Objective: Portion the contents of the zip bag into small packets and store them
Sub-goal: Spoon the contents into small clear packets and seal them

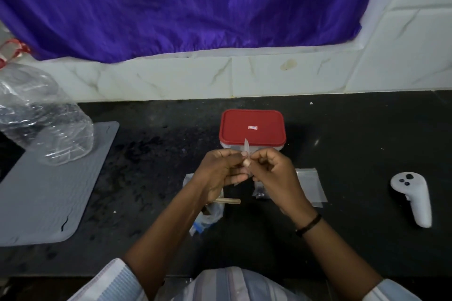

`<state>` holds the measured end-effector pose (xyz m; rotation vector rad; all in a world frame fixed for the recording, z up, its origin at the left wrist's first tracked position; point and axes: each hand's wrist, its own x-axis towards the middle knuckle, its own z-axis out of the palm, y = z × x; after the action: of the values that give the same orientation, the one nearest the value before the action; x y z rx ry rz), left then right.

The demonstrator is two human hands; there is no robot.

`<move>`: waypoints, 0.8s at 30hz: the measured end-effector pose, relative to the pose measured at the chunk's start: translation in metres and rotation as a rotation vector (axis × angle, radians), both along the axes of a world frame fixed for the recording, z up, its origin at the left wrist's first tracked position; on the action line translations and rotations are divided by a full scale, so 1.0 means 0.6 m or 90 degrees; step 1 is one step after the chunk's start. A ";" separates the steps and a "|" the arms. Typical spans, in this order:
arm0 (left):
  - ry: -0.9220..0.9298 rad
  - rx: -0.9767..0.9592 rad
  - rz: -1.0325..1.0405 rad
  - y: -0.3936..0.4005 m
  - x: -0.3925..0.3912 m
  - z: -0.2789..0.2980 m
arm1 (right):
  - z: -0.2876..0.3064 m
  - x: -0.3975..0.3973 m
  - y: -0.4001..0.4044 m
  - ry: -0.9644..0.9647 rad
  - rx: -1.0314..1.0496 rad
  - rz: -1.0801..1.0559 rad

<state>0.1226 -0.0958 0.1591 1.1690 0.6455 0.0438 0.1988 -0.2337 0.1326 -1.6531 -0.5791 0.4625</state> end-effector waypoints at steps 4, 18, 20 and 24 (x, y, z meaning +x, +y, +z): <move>0.009 0.006 0.016 0.023 -0.029 0.002 | 0.003 -0.017 0.035 0.018 -0.030 0.005; 0.152 0.571 0.120 0.054 -0.084 0.013 | 0.013 -0.056 0.085 -0.344 -0.252 0.032; 0.158 0.675 0.101 0.051 -0.090 0.028 | 0.024 -0.065 0.092 -0.423 -0.321 0.103; 0.167 0.705 0.047 0.060 -0.099 0.038 | 0.047 -0.073 0.104 -0.334 -0.324 0.161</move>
<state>0.0633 -0.0596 0.1817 2.2390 0.9313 0.3491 0.1552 -0.1713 0.1609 -2.2212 -1.1382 0.3729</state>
